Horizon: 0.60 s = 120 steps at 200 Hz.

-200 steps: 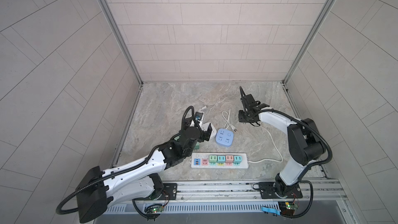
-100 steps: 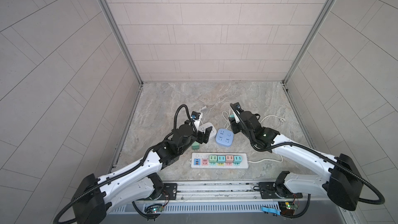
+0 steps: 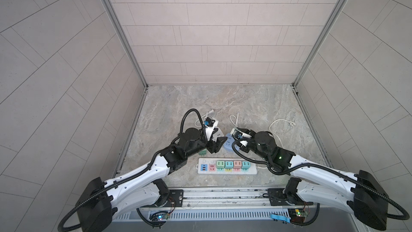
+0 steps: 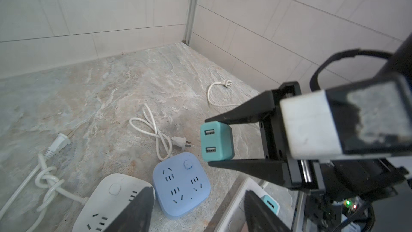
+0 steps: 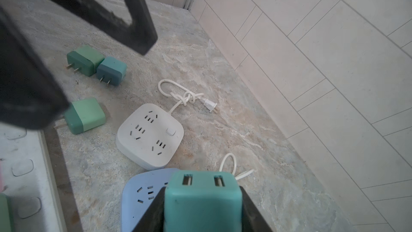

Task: Insert the plug
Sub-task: 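Bring the left gripper onto the teal adapter held by the right gripper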

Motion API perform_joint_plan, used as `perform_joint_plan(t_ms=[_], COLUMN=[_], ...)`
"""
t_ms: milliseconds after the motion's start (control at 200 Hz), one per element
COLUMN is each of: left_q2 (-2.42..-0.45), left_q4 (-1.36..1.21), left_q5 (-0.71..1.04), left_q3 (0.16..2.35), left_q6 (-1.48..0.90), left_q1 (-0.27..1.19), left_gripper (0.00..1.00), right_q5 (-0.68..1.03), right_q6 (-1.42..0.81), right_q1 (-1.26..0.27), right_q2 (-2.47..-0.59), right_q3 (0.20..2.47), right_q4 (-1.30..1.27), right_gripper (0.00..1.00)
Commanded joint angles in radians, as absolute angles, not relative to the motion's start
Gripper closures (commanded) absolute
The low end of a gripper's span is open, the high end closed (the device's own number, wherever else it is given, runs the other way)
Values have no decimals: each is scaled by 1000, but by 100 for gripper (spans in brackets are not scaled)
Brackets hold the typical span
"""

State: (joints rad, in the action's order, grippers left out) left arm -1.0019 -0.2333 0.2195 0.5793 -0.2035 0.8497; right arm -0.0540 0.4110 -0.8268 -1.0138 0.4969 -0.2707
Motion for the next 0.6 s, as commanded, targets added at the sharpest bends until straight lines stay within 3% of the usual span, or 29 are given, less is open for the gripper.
perform_joint_plan(t_ms=[0,310,595], left_q2=[-1008,-1009,-1020], left_q4=[-272,-300,-308], left_q5=[316,368,402], left_q3=[602,598,604], left_q6=[-186,-184,-183], left_q1=[856,867,881], left_gripper=[38,42,42], right_q5=[-44,-40,-11], right_q6=[504,713,844], right_q1=[-854,-1003,-1050], right_q2=[-985,-863,-816], right_q3=[488,357,308], right_q4=[-330,-475,-512], right_gripper=[100,100,100])
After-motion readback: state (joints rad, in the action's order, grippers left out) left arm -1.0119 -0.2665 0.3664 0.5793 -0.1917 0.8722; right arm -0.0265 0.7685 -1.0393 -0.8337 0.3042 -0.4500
